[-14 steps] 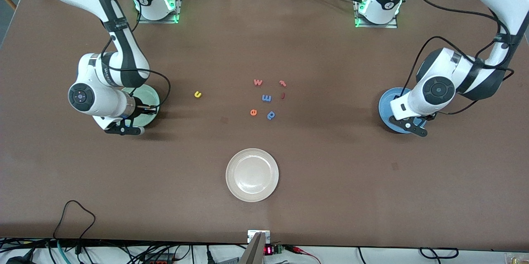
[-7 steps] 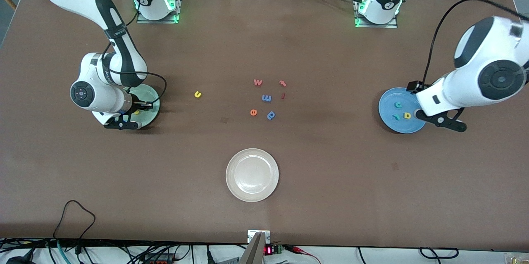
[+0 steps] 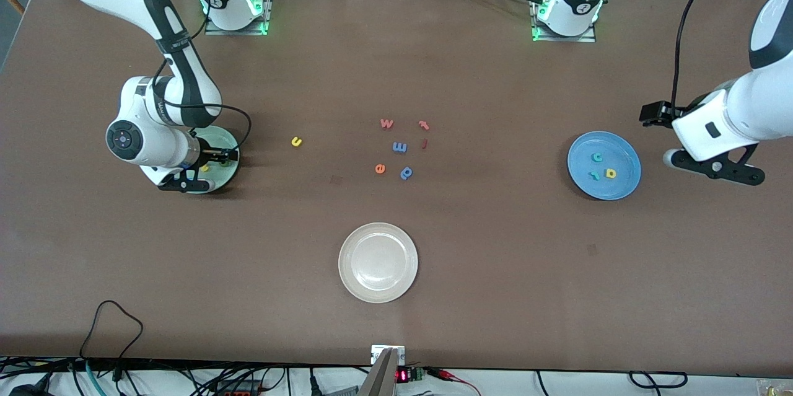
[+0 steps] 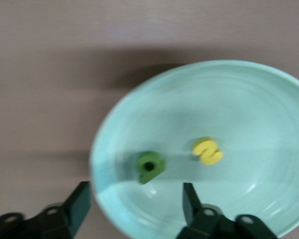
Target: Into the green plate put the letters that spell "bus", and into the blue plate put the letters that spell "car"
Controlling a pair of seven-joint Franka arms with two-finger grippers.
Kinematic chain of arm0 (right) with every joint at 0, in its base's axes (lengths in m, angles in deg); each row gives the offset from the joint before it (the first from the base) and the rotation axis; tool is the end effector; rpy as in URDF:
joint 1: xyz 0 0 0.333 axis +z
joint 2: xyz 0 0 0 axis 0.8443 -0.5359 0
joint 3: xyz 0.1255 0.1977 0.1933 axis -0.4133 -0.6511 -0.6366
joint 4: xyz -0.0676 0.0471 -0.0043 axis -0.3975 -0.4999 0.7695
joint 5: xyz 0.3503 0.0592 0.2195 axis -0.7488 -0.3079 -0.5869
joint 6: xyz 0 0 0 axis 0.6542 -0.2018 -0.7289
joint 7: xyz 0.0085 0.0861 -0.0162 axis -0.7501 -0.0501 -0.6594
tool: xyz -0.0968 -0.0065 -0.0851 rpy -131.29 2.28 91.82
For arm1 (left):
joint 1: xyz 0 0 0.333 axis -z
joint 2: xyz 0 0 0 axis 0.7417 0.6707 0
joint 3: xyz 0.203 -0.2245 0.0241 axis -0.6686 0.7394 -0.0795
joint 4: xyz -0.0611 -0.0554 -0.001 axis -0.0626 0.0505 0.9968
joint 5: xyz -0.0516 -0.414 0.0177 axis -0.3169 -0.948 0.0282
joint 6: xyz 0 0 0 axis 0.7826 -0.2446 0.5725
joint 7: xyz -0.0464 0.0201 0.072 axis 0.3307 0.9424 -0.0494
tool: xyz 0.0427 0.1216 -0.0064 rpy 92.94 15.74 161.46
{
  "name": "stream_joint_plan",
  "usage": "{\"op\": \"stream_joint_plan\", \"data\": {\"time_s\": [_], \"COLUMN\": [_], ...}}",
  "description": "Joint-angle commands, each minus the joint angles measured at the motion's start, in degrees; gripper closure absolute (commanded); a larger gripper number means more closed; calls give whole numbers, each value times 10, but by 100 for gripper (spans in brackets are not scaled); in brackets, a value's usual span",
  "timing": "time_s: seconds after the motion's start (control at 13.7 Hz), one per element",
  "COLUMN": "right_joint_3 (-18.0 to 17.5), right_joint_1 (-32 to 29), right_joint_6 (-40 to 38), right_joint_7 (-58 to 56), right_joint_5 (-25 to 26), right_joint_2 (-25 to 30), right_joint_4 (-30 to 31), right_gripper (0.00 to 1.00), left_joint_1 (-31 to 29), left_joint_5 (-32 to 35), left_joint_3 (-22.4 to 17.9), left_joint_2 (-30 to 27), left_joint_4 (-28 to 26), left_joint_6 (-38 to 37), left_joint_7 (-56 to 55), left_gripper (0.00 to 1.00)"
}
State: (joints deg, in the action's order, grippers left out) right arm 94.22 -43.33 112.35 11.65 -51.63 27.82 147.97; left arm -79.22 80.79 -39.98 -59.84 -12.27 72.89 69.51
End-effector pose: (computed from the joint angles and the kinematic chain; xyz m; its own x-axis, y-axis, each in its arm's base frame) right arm 0.5559 0.0633 0.1607 0.9673 0.0097 -0.2533 0.0034 -0.9997 -0.0255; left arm 0.6304 -0.0454 0.5099 0.9230 -0.2125 -0.3207 -0.2396 -0.9697 -0.0469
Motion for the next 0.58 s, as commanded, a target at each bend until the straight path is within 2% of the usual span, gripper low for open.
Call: {"op": "stream_joint_plan", "data": {"time_s": [0.0,0.07,0.22,0.29,0.37,0.44,0.51], "right_joint_3": [-4,-4,-4,-4,-4,-4,-4], "right_joint_1": [55,80,128,147,156,168,176], "right_joint_6": [-18,-18,-13,-10,-5,3,8], "right_joint_7": [33,61,126,153,171,179,191], "right_joint_5": [-2,-3,-3,-3,-3,-5,-11], "right_joint_2": [23,23,22,19,16,11,8], "right_joint_4": [2,3,2,2,1,1,0], "right_gripper": [5,13,19,33,36,41,41], "left_joint_1": [114,144,224,260,296,327,355], "left_joint_5": [-111,-156,-223,-244,-247,-245,-240], "left_joint_3": [-186,-247,-380,-435,-474,-503,-524], "left_joint_2": [-42,-69,-116,-139,-169,-213,-250], "left_joint_4": [32,21,-26,-60,-106,-177,-229], "left_joint_6": [17,43,90,121,159,217,263], "left_joint_7": [1,1,1,1,-1,-2,1], "left_gripper": [0,0,0,0,0,0,0]}}
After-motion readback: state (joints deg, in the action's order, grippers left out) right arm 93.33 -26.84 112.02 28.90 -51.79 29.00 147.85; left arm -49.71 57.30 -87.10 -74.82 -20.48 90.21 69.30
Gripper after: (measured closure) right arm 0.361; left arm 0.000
